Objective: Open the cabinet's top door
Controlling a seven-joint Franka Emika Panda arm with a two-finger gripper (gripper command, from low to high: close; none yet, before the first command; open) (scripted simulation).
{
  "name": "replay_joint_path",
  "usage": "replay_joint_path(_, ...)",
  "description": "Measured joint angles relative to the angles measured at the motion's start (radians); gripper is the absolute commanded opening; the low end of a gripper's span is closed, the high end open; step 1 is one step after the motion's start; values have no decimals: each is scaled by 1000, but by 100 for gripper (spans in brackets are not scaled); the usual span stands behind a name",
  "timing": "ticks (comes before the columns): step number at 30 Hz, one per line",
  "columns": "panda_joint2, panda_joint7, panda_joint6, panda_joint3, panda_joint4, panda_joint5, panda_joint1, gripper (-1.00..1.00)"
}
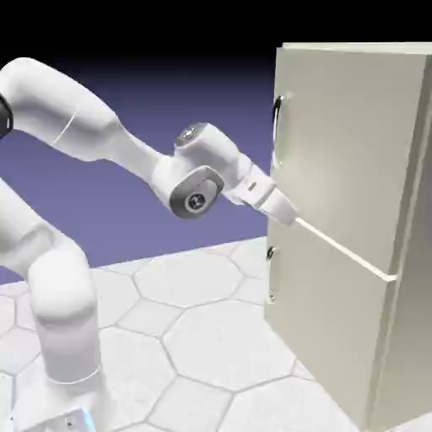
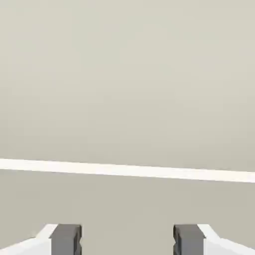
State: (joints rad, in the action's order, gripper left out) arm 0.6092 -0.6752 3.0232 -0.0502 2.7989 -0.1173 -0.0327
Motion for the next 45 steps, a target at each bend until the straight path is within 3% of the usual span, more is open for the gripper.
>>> replay_joint_path(45,654,1097,-231,-838,-185,-1957,-746,0)
